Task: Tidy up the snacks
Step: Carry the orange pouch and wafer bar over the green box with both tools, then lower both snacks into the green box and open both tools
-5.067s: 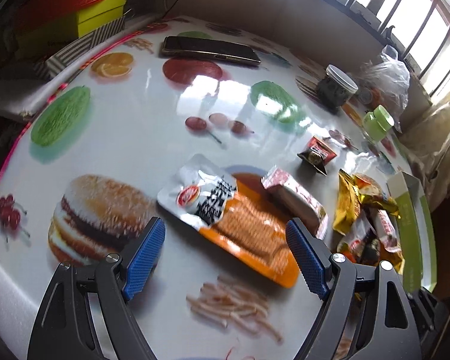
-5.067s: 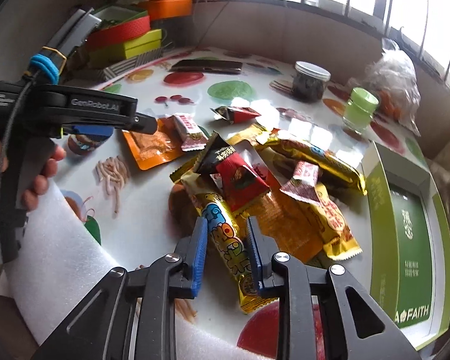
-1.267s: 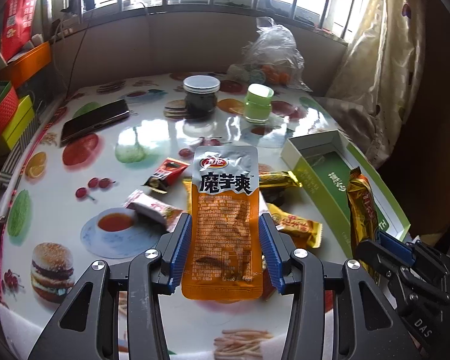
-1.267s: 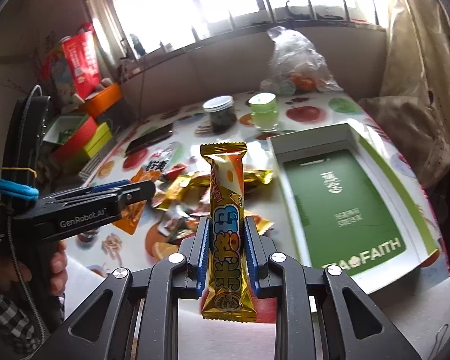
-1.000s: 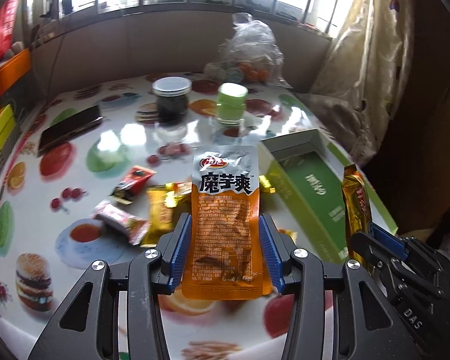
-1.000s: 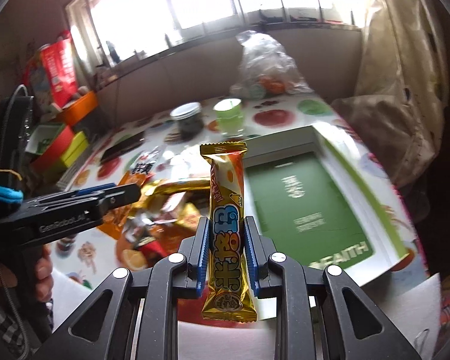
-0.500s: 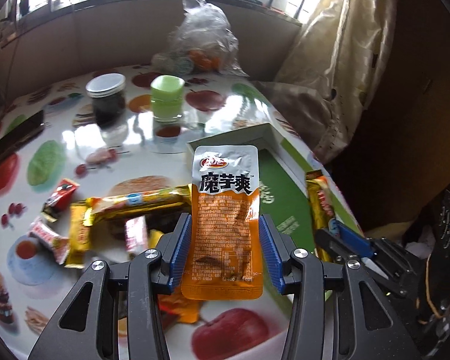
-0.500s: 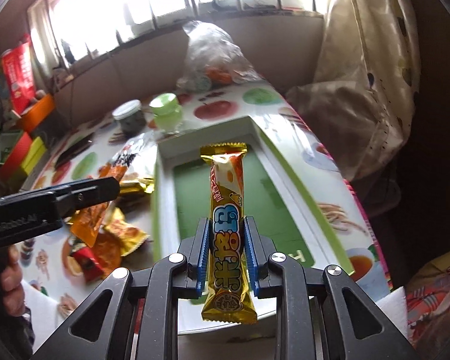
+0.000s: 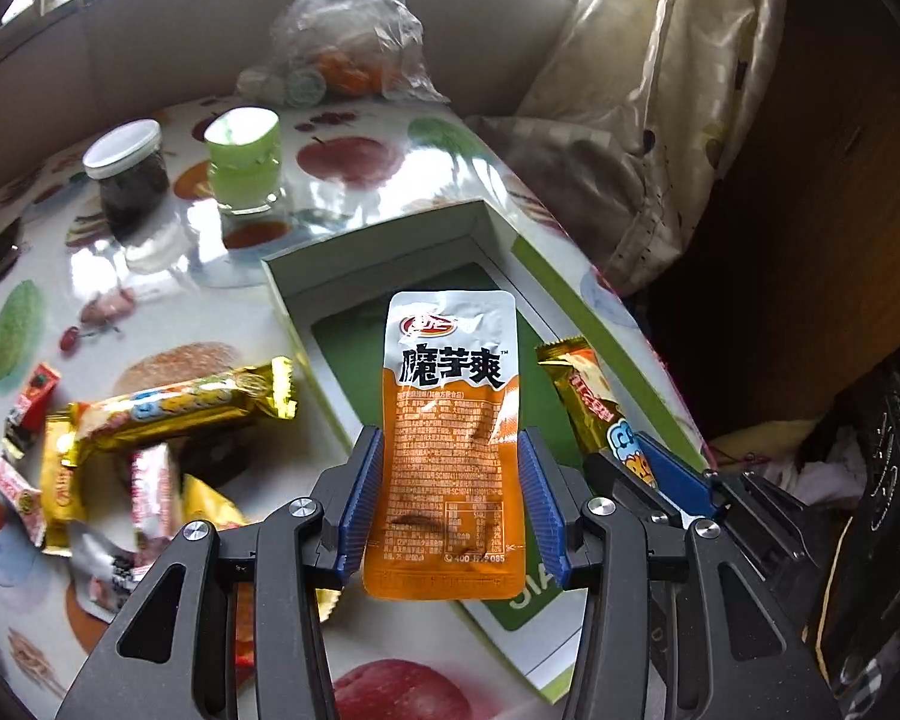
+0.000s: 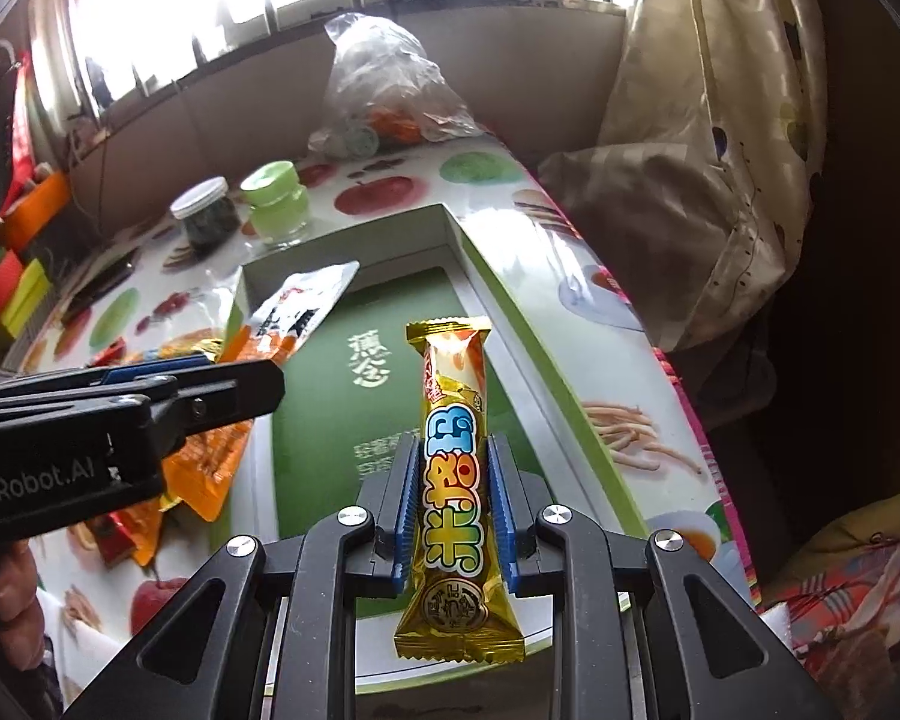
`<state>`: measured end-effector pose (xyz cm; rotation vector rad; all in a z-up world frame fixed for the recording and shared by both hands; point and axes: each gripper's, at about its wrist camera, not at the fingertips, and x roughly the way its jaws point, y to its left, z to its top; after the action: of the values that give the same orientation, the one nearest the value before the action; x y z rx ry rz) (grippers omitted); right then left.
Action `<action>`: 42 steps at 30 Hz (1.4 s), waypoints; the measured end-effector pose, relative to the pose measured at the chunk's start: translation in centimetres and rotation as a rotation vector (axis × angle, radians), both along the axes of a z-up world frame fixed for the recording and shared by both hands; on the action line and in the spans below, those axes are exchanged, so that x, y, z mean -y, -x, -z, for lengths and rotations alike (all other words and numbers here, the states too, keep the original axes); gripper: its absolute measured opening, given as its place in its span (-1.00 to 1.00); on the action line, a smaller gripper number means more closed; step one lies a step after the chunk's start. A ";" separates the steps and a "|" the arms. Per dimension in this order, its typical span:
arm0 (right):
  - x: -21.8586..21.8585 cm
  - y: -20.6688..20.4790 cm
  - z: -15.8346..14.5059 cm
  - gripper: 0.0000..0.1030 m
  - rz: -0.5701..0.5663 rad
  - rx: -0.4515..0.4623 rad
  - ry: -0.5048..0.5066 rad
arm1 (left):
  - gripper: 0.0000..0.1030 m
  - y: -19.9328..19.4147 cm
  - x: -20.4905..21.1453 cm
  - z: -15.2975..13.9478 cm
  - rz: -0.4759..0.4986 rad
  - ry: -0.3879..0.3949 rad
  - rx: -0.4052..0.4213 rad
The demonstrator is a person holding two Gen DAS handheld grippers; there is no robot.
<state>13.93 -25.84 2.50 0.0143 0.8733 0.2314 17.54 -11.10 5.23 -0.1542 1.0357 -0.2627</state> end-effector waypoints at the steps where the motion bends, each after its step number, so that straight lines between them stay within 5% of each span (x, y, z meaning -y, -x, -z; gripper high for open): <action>1: 0.1 0.0 0.1 -0.59 0.000 -0.001 0.001 | -0.09 -0.1 0.2 0.2 -0.001 0.000 -0.008; 16: 0.5 -0.4 1.0 -0.58 0.024 -0.008 0.014 | -0.06 -0.7 1.4 1.4 0.004 -0.022 -0.027; 42: 1.2 1.1 0.5 -0.17 0.070 0.003 0.032 | 0.03 0.4 1.6 0.5 0.032 0.012 -0.017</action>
<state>12.79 -27.04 2.01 0.0145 0.8720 0.1521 17.18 -12.69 4.72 -0.1508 1.0541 -0.2965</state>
